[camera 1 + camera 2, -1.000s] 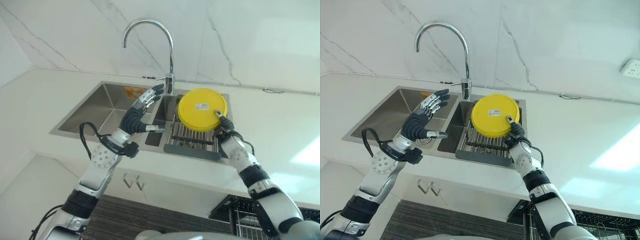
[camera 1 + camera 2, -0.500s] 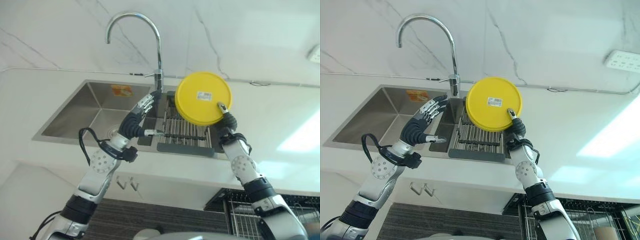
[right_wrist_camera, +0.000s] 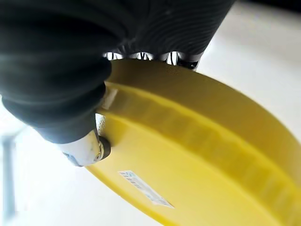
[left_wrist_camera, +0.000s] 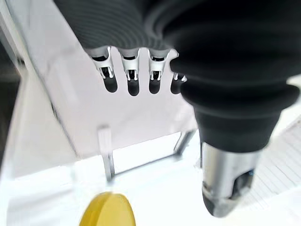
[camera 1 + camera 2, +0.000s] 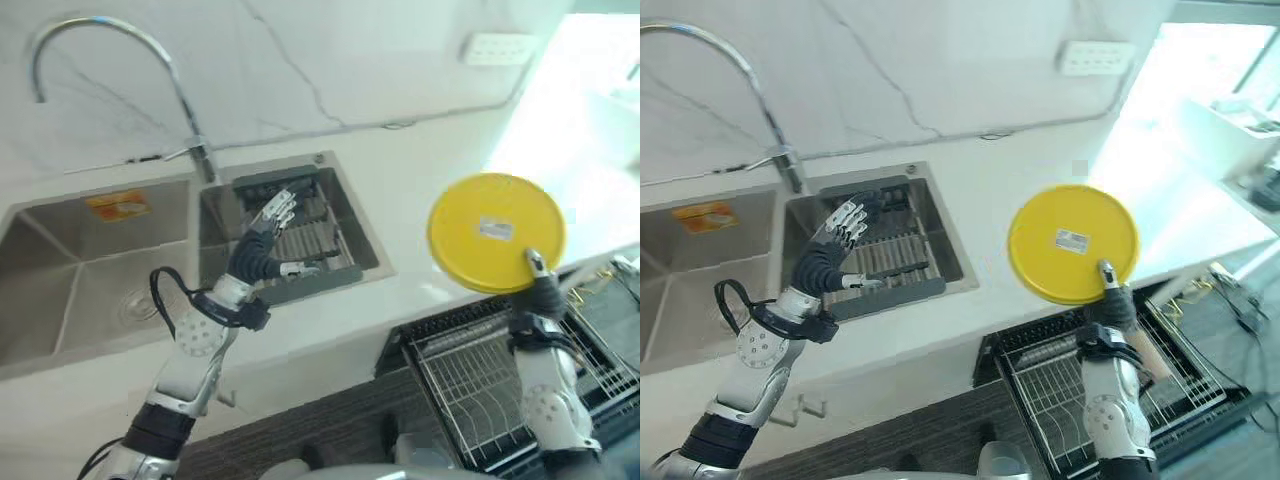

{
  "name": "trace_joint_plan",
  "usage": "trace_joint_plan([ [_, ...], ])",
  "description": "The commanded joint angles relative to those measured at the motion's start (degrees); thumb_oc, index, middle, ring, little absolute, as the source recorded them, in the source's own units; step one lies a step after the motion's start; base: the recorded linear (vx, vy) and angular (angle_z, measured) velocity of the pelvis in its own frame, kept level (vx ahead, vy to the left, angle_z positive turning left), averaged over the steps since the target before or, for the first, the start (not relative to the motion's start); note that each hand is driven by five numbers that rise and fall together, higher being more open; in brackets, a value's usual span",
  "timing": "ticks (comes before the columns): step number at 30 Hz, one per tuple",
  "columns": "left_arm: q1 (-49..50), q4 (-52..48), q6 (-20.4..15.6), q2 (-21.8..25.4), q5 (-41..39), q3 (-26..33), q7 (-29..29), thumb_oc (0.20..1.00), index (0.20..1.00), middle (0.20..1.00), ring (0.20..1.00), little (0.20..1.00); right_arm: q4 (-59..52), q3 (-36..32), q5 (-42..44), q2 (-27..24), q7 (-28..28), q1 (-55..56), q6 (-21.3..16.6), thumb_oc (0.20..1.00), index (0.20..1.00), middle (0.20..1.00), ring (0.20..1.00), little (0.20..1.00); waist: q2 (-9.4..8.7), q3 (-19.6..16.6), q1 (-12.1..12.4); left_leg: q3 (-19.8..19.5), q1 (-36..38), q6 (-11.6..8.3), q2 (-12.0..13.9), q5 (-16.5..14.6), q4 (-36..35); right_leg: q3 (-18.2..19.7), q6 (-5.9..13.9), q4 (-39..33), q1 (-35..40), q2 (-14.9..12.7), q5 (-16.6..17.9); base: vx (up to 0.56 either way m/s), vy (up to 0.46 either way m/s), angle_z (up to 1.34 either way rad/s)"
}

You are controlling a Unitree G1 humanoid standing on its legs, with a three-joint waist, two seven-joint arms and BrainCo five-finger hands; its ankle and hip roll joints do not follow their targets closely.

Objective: Place the dishes in the dishwasher.

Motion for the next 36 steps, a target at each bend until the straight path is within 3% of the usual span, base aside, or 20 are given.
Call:
trace_joint_plan([
  [1,0.03,-3.67,-2.99,0.29,2.38,2.69,0.72,1.000,1.000,1.000,1.000,1.000,-6.17,-2.92,-2.15,-0.50,4.32,-5.01,-3.18,0.200,0.200,0.200,0.200,0.200,0.27,-2.18,-0.11,-2.05,1.94,0.93,-1.47,-7.42,1.89,-1.52,1.80,3.10,-4.14,-4.61,6.30,-0.11,-0.006,-0.46],
  [4,0.54,-3.51,-3.45,0.64,3.04,4.37,1.33,1.000,1.000,1.000,1.000,1.000,-5.67,-5.48,-0.43,-0.46,6.81,-3.97,-3.08,0.200,0.200,0.200,0.200,0.200,0.41,-1.98,-0.36,1.02,2.04,1.77,-1.20,-7.96,1.17,-5.97,1.57,6.11,-6.50,-3.90,5.25,-0.14,0.007,-1.46],
  [7,0.56,-3.66,-3.08,0.14,3.77,5.07,1.52,1.000,1.000,1.000,1.000,1.000,-6.09,-6.59,0.45,-0.82,7.38,-3.50,-3.49,0.200,0.200,0.200,0.200,0.200,1.06,-2.19,0.17,3.96,-0.25,2.95,-0.30,-8.28,3.05,-8.36,-0.62,11.89,-5.82,-2.87,-0.04,-0.15,-0.021,-1.30],
  [9,0.59,-3.79,-2.88,0.05,4.38,4.98,1.79,1.000,1.000,1.000,1.000,1.000,-6.79,-6.26,0.58,-0.69,7.23,-3.03,-4.90,0.200,0.200,0.200,0.200,0.200,1.35,-2.56,0.48,5.66,-1.56,3.39,0.15,-8.24,4.13,-8.82,-1.49,14.30,-4.17,-2.29,-1.53,-0.13,-0.067,-0.74],
  [11,0.60,-3.36,-2.88,0.09,5.31,4.95,2.57,1.000,1.000,1.000,1.000,1.000,-7.38,-4.87,-0.64,0.09,6.39,-3.27,-6.84,0.200,0.200,0.200,0.200,0.200,1.49,-3.56,1.81,8.93,-2.63,2.94,0.96,-7.97,5.42,-12.97,-2.23,13.39,-0.75,-3.31,-3.36,-0.06,-0.176,-0.66],
  [12,1.16,-2.95,-3.02,0.40,6.16,4.99,3.92,1.000,1.000,1.000,1.000,1.000,-7.15,-3.47,-1.21,0.64,6.48,-3.95,-7.30,0.200,0.200,0.200,0.200,0.200,1.50,-4.57,3.25,9.62,-2.41,1.86,1.16,-9.02,6.36,-15.47,-1.94,8.60,3.27,-4.41,-5.04,0.02,-0.330,-1.55],
  [16,1.73,-3.63,-2.42,0.53,5.36,5.34,3.49,1.000,1.000,1.000,1.000,1.000,-7.74,-0.95,-2.26,0.92,4.62,-4.58,-6.91,0.200,0.200,0.200,0.200,0.200,2.06,-5.55,3.20,10.22,-2.74,0.76,2.39,-9.06,8.85,-13.27,-2.60,4.32,4.38,-1.61,-8.01,-0.03,-0.269,-0.80],
  [17,2.01,-4.03,-2.56,0.36,5.46,5.09,3.30,1.000,1.000,1.000,1.000,1.000,-7.88,-0.60,-2.40,0.75,4.78,-4.35,-6.99,0.200,0.200,0.200,0.200,0.200,1.96,-5.44,2.72,11.76,-3.36,0.56,3.07,-7.63,9.29,-13.49,-3.48,4.13,3.77,-0.95,-7.56,-0.13,-0.231,-0.20],
  [20,2.10,-4.14,-3.07,0.18,5.54,4.58,3.20,1.000,1.000,1.000,1.000,1.000,-8.14,-0.41,-2.37,0.30,5.78,-3.83,-6.52,0.200,0.200,0.200,0.200,0.200,2.07,-5.63,2.01,11.54,-3.10,0.46,3.07,-7.32,8.59,-12.68,-3.95,4.24,3.45,-0.15,-7.84,-0.07,-0.169,-0.11],
  [26,0.68,-2.31,-4.92,-0.02,5.97,2.67,2.12,1.000,1.000,1.000,1.000,1.000,-7.53,0.21,-1.83,0.44,8.11,-3.61,-6.45,0.200,0.200,0.200,0.200,0.200,2.62,-5.75,0.38,9.23,-3.09,-0.45,4.09,-7.57,9.51,-10.22,-5.73,6.16,2.03,2.63,-9.96,-0.05,-0.165,-0.02],
  [29,1.70,-2.62,-6.05,-0.36,5.96,2.61,2.44,1.000,1.000,1.000,1.000,1.000,-7.37,2.28,-1.67,-0.85,9.92,-4.21,-2.72,0.200,0.200,0.200,0.200,0.200,1.10,-4.50,1.78,2.66,-10.47,-4.03,6.96,-7.04,26.15,-7.13,-8.35,6.56,2.63,3.08,-10.04,0.05,-0.112,-0.08],
  [30,2.61,-2.71,-6.05,-0.83,6.18,3.48,2.76,1.000,1.000,1.000,1.000,1.000,-7.38,3.52,-1.99,-1.20,11.14,-4.42,-0.51,0.200,0.200,0.200,0.200,0.200,1.11,-3.92,2.62,-2.31,-11.04,-4.10,5.72,-7.21,25.83,-5.44,-8.42,7.01,2.70,3.12,-9.92,0.20,0.145,-0.55],
  [31,4.02,-3.13,-5.99,-1.20,7.24,4.57,4.57,1.000,1.000,1.000,1.000,1.000,-7.40,5.05,-1.81,-1.52,12.65,-5.01,1.78,0.200,0.200,0.200,0.200,0.200,1.61,-3.55,3.98,-9.13,-10.61,-3.42,2.96,-7.85,21.16,-2.77,-7.94,7.15,2.75,3.56,-9.95,0.26,0.269,-1.01],
  [32,5.71,-3.78,-6.28,-1.50,8.08,5.75,5.79,1.000,1.000,1.000,1.000,1.000,-6.98,7.08,-2.15,-1.52,13.36,-5.99,3.26,0.200,0.200,0.200,0.200,0.200,2.42,-3.35,5.73,-14.70,-9.63,-3.58,1.87,-5.55,14.47,-0.40,-7.56,6.79,3.04,4.48,-10.13,0.33,0.327,-1.69],
  [33,6.88,-4.20,-6.83,-1.93,8.10,6.85,5.00,1.000,1.000,1.000,1.000,1.000,-6.23,9.06,-3.96,-1.18,12.67,-6.90,3.93,0.200,0.200,0.200,0.200,0.200,3.23,-3.01,7.51,-16.92,-10.04,-4.93,2.77,-2.21,10.86,0.49,-7.25,6.62,4.00,5.03,-11.05,0.25,0.283,-2.28],
  [36,4.14,-1.92,-6.82,-1.65,7.68,5.09,5.62,1.000,1.000,1.000,1.000,1.000,-4.58,11.13,-5.10,-1.37,12.92,-6.35,4.70,0.200,0.200,0.200,0.200,0.200,3.80,-2.93,6.63,-14.17,-9.00,-4.80,3.11,-2.51,9.58,-0.90,-5.93,7.33,3.07,3.22,-11.15,0.13,0.248,-2.36],
])
